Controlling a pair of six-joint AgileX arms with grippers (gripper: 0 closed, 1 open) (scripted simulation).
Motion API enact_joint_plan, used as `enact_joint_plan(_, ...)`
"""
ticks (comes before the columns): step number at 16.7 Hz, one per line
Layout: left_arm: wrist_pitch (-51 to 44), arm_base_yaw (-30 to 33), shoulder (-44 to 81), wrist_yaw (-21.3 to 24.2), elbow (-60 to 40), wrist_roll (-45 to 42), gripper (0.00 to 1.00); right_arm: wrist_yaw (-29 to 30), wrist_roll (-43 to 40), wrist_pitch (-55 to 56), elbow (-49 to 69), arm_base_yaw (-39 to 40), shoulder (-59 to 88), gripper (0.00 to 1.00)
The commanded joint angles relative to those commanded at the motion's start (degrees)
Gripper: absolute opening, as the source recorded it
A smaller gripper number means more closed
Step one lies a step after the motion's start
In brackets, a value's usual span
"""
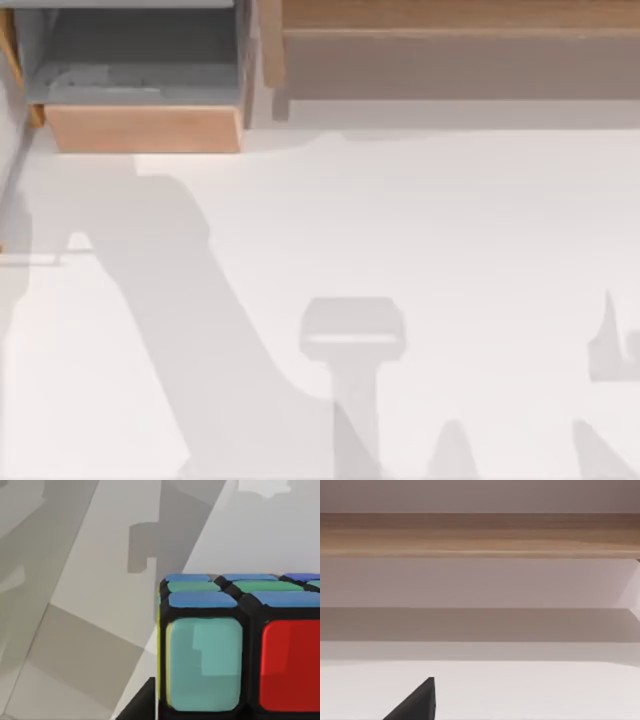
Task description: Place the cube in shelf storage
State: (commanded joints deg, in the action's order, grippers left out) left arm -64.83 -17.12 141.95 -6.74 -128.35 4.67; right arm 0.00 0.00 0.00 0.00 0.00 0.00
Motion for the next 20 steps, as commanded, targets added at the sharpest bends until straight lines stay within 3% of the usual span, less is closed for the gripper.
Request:
enact_joint_plan(3, -2.6, -0.22, 0.31, 1.38, -2.58, -0.61, 0.0, 0.0, 0.0, 0.0, 0.0, 0.0, 0.0, 1.0)
enact_joint_plan(10, -9.79, -1.53, 2.59, 8.47, -12.28, -12.04, 0.0, 0.0, 0.0, 0.0, 0.0, 0.0, 0.0, 1.0)
enact_joint_plan(16, -9.66, -1.16, 2.02, 8.13, -11.88, -12.11, 0.0, 0.0, 0.0, 0.0, 0.0, 0.0, 0.0, 1.0)
enact_joint_plan(20, -6.58, 1.26, -5.08, 3.61, -5.57, -10.9, 0.0, 0.0, 0.0, 0.0, 0.0, 0.0, 0.0, 1.0)
